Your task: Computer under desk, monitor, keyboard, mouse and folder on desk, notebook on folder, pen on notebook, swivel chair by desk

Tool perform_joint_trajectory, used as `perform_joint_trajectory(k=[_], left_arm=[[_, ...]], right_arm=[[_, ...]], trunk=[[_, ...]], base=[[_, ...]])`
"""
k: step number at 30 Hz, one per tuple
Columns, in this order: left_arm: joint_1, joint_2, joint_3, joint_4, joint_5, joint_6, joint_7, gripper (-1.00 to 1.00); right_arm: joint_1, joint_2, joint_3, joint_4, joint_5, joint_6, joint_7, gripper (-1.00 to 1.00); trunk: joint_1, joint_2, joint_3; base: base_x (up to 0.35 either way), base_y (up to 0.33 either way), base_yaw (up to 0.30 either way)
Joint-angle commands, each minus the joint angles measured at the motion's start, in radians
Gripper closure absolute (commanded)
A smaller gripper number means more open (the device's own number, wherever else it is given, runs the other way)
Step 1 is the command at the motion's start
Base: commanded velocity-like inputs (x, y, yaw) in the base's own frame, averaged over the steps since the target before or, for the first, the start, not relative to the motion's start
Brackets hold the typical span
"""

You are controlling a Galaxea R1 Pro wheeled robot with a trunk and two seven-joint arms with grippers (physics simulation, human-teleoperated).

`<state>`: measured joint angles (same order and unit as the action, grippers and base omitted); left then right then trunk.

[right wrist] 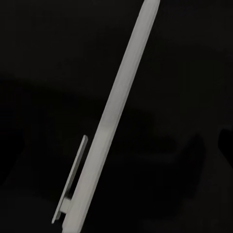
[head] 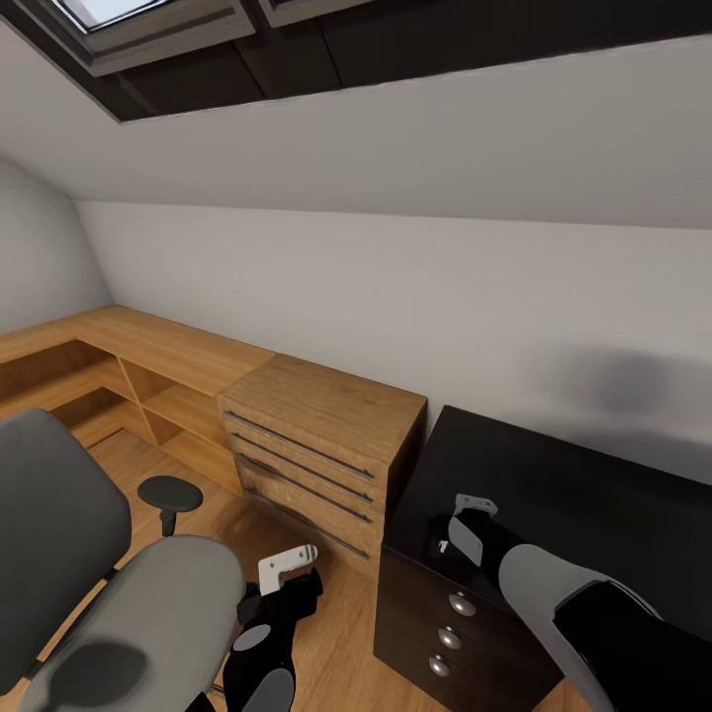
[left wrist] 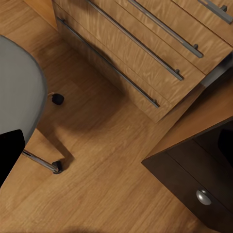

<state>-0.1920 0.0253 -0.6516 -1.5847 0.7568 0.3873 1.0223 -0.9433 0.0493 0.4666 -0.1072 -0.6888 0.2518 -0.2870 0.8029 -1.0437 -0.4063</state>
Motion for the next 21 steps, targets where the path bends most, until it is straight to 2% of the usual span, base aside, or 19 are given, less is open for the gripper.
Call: perform_joint_trajectory(k=[1, 4, 11, 21], left_arm=[[-0.001, 0.001, -0.002, -0.001, 0.004, 0.005, 0.007, -1.0], [-0.001, 0.001, -0.002, -0.001, 0.004, 0.005, 0.007, -1.0], [-0.001, 0.0, -0.002, -0.001, 0.004, 0.005, 0.007, -1.0], [-0.001, 0.001, -0.002, -0.001, 0.005, 0.005, 0.007, -1.0]], right_arm=[[0.0, -0.001, 0.008, -0.002, -0.007, 0.006, -0.005, -1.0], [0.0, -0.001, 0.008, -0.002, -0.008, 0.006, -0.005, -1.0], [0.0, -0.002, 0.009, -0.002, -0.008, 0.006, -0.005, -1.0], [0.0, -0.001, 0.009, -0.002, -0.008, 0.007, -0.005, -1.0]], trunk=[[0.0, -0.001, -0.001], [0.0, -0.001, -0.001], [0.027, -0.05, -0.023], [0.027, -0.05, -0.023]], base=[[0.0, 0.0, 0.0], [0.0, 0.0, 0.0], [0.0, 0.0, 0.0], [0.0, 0.0, 0.0]])
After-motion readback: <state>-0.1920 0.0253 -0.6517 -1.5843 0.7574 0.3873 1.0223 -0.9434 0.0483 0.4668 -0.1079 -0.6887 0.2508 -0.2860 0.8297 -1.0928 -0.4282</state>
